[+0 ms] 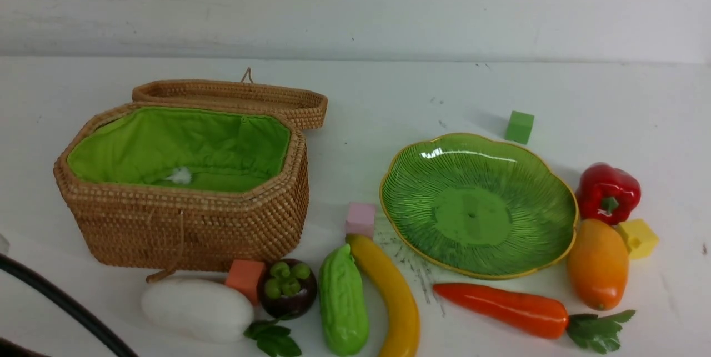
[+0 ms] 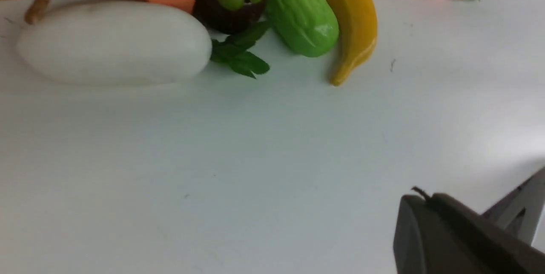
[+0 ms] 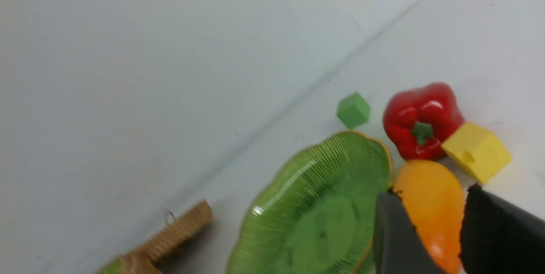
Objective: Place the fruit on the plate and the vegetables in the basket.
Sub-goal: Take a daikon with your left arm and place it on the basket on the left.
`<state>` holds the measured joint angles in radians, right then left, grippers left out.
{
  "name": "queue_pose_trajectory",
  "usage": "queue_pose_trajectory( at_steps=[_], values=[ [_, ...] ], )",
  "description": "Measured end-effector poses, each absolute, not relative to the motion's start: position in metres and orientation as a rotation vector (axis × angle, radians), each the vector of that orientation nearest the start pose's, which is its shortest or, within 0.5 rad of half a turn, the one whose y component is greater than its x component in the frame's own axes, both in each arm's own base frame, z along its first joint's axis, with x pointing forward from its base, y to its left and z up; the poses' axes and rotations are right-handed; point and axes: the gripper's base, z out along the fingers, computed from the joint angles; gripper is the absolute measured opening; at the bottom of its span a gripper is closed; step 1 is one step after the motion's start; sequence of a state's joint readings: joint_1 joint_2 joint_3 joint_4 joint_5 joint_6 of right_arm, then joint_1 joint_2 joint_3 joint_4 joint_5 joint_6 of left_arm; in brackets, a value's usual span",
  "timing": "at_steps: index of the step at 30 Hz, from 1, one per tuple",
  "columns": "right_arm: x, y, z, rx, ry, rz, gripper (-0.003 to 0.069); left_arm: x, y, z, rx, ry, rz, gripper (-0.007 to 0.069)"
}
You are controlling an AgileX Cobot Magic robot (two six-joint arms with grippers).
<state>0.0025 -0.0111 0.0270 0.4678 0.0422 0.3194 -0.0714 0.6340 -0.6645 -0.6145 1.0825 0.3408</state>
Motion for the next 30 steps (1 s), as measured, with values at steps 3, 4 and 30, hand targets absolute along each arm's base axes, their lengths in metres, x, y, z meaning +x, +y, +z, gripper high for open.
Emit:
queue_pose_trajectory(
  at_steps=[3,4,30],
  values=[
    [0.052,0.011,0.222,0.518,1.547,0.71,0.0196,0.092,-0.059,0.32,0.482,2.353,-0.685,-0.0013],
    [0.048,0.014,0.239,0.454,1.577,0.713,0.0173,0.093,-0.061,0.322,0.516,2.352,-0.685,-0.0013],
    [0.014,0.042,0.412,-0.77,2.0,0.475,0.001,0.193,-0.118,0.262,1.539,2.412,-0.013,-0.0013]
  ],
)
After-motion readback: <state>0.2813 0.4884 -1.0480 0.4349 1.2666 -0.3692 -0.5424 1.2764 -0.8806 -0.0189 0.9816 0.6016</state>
